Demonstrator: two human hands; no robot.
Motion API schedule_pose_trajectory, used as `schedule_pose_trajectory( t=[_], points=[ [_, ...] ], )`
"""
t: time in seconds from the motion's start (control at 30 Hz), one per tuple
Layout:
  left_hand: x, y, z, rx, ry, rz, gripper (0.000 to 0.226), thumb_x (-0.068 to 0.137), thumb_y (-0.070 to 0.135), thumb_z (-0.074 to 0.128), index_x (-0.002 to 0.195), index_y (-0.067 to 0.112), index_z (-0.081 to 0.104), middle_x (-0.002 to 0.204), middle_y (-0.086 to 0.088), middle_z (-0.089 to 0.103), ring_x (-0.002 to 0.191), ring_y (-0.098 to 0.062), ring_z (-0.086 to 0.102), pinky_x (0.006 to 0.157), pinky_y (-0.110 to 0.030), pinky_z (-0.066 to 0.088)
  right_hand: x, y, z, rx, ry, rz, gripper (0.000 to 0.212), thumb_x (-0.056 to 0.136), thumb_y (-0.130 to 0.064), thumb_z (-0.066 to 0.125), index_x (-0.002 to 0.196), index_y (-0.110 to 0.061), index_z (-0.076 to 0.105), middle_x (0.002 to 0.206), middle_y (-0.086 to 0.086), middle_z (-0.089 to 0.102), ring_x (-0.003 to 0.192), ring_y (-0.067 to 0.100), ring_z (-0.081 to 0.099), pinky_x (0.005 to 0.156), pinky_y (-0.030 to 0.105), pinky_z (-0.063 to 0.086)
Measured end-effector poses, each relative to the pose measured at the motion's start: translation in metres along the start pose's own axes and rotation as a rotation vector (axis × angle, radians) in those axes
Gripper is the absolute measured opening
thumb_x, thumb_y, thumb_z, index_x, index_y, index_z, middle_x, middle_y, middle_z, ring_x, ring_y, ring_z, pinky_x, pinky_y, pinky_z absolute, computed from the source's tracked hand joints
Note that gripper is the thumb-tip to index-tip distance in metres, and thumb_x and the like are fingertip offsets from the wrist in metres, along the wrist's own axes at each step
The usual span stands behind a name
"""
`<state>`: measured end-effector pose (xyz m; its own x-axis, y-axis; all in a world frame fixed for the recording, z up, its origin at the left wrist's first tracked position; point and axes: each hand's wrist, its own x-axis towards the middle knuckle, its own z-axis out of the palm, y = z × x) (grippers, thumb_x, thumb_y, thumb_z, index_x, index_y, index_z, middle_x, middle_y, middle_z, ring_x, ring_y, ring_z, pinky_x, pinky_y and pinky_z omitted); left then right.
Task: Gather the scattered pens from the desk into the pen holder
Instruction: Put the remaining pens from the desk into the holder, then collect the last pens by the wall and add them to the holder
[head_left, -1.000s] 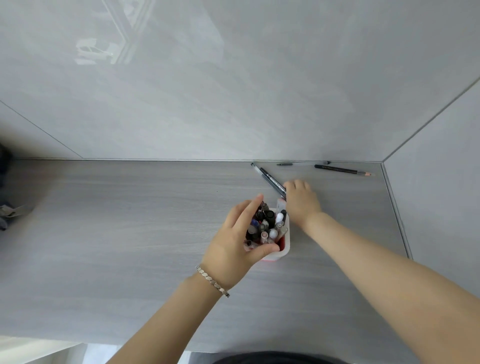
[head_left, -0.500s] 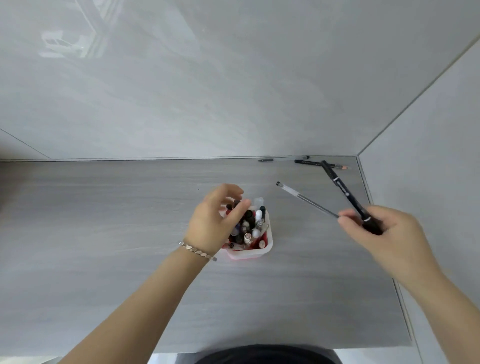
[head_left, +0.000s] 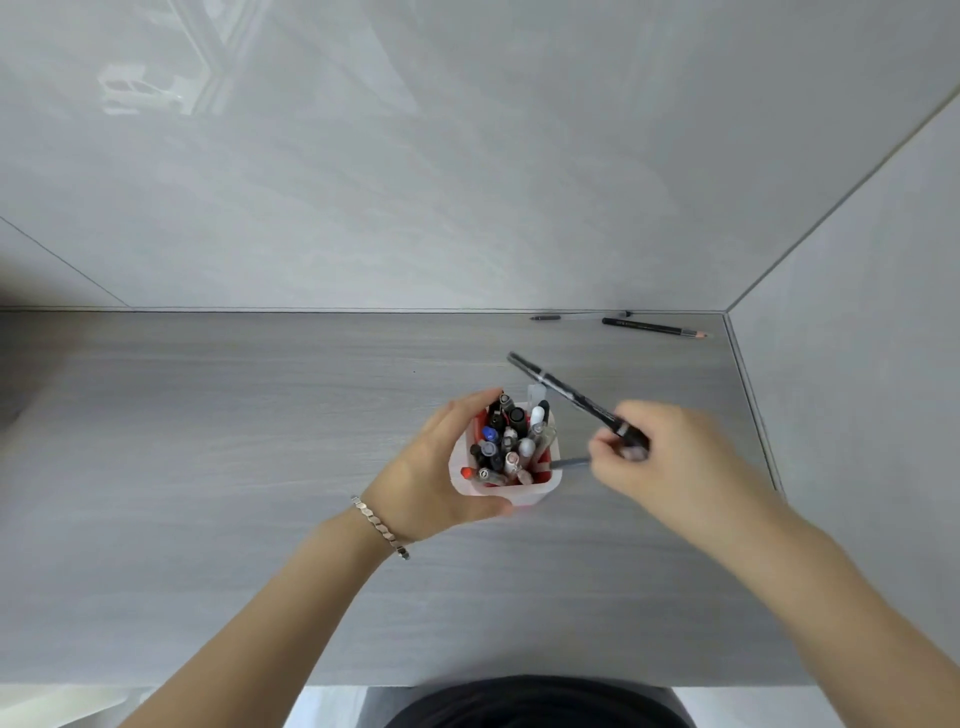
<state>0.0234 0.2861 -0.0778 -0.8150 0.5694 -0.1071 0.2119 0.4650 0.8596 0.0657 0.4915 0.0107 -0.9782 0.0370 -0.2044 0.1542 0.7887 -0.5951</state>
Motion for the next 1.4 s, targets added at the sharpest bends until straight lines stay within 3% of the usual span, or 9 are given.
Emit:
schedule_pose_trajectory(
  t=[0.13,0.23,0.37,0.5,0.63,0.77,1.03,1.23,1.4],
  points=[
    [-0.001,0.001,0.01,-0.032,0.086,-0.043,0.087,0.056,0.032,0.077,0.122,0.054,0.024,0.12,0.015,0.046,0.115,0.005,0.043,0.099,-0.011,0.037,0.018,-0.014,0.043,-0.113,-0.009,-0.111,0.021,0.095,-0.027,0.038,0.076,-0.018,0.037,0.059,-0.008,0.038,0.055,0.022,0.038,0.042,0.023,0.018],
    [-0.001,0.002,0.013,-0.026,0.12,-0.075,0.089,0.062,0.016,0.081,0.119,0.051,0.023,0.121,0.01,0.047,0.113,-0.001,0.047,0.094,-0.003,0.035,0.019,-0.014,0.058,-0.203,0.126,-0.072,0.03,0.095,-0.033,0.034,0.104,-0.005,0.043,0.079,0.01,0.062,0.065,0.035,0.055,0.042,0.033,0.02],
    [0.001,0.009,0.014,-0.008,0.144,-0.083,0.088,0.062,0.024,0.081,0.124,0.047,0.022,0.122,0.007,0.048,0.112,-0.006,0.048,0.089,0.002,0.033,0.009,-0.004,0.057,-0.091,0.084,-0.023,0.044,0.091,-0.041,0.038,0.122,-0.009,0.033,0.085,0.001,0.05,0.082,0.036,0.06,0.059,0.031,0.029],
    [0.005,0.02,0.008,0.053,0.144,-0.061,0.078,0.057,0.056,0.063,0.128,0.046,0.033,0.121,0.015,0.042,0.107,0.001,0.045,0.092,-0.016,0.043,-0.011,0.011,0.025,0.102,0.128,-0.022,0.033,0.095,-0.034,0.027,0.117,-0.016,0.042,0.091,-0.004,0.047,0.09,0.024,0.053,0.066,0.027,0.028],
    [0.008,0.022,0.006,0.098,0.161,-0.08,0.067,0.066,0.038,0.076,0.125,0.036,0.044,0.116,0.013,0.047,0.11,-0.011,0.05,0.094,-0.035,0.048,-0.046,0.02,-0.017,0.103,0.044,-0.114,0.02,0.091,-0.027,0.046,0.103,-0.034,0.061,0.083,-0.009,0.052,0.08,0.005,0.052,0.066,0.008,0.037],
    [0.008,0.023,0.009,0.105,0.191,-0.096,0.068,0.061,0.053,0.067,0.123,0.036,0.045,0.11,0.013,0.049,0.107,-0.015,0.051,0.091,-0.032,0.047,-0.064,0.02,-0.032,0.087,0.011,-0.1,0.02,0.076,-0.025,0.065,0.07,-0.044,0.064,0.094,-0.025,0.061,0.083,-0.007,0.059,0.071,0.001,0.04],
    [0.008,0.024,0.006,0.115,0.147,-0.11,0.064,0.071,0.033,0.075,0.126,0.035,0.043,0.117,0.005,0.053,0.111,-0.017,0.05,0.092,-0.033,0.046,-0.026,0.01,0.017,0.043,0.139,-0.165,0.006,0.075,-0.011,0.071,0.079,-0.012,0.067,0.079,0.004,0.069,0.079,0.012,0.054,0.071,0.021,0.04],
    [-0.003,0.022,0.003,-0.052,0.062,-0.163,0.07,0.066,0.055,0.05,0.131,0.048,0.027,0.118,0.011,0.049,0.108,0.008,0.045,0.093,-0.012,0.038,-0.005,0.014,0.093,-0.022,0.381,-0.352,0.024,0.094,-0.024,0.039,0.11,-0.012,0.051,0.119,0.007,0.047,0.098,0.018,0.045,0.094,0.018,0.032],
    [-0.006,0.017,0.002,0.059,-0.032,-0.118,0.089,0.057,0.05,0.06,0.13,0.05,0.01,0.125,0.013,0.039,0.11,0.015,0.038,0.088,0.003,0.032,-0.01,0.033,0.125,-0.372,0.398,-0.269,0.049,0.095,-0.038,0.026,0.139,-0.016,0.022,0.155,-0.004,0.004,0.134,0.031,0.012,0.106,0.046,0.015]
  ],
)
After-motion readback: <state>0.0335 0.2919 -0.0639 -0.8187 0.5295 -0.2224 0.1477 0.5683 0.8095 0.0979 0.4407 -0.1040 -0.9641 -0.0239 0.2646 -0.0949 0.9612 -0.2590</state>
